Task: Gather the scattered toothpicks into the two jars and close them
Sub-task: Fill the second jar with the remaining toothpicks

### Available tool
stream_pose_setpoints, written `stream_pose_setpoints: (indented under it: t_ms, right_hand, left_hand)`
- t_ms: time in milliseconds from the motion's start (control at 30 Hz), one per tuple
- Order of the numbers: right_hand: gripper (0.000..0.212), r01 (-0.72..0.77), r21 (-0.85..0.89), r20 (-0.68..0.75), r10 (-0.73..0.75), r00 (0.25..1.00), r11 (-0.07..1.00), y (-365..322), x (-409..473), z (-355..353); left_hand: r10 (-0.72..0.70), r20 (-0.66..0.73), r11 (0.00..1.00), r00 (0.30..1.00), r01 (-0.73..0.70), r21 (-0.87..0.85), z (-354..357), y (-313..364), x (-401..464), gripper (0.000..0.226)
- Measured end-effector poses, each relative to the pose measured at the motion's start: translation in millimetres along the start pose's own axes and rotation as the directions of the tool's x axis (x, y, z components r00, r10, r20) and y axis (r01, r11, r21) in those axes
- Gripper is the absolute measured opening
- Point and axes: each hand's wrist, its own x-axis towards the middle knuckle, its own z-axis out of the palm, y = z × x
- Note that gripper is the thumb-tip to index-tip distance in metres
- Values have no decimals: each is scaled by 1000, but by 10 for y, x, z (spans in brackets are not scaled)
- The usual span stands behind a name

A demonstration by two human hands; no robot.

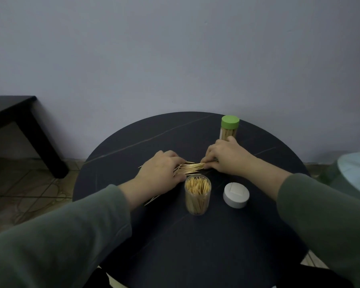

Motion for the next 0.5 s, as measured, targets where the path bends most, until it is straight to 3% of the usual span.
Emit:
stream_pose_setpoints:
  t_ms: [233, 500]
  right_hand:
    - [33, 12, -117, 9, -12, 1000, 993, 13, -25, -29]
    - [31, -13, -87, -34, 10, 999, 996, 68, -124, -46]
  left_hand:
    - [66, -1, 997, 998, -66, 31, 11, 132, 77, 43]
    - [65, -14, 995, 998, -64, 70, -6, 202, 125, 35]
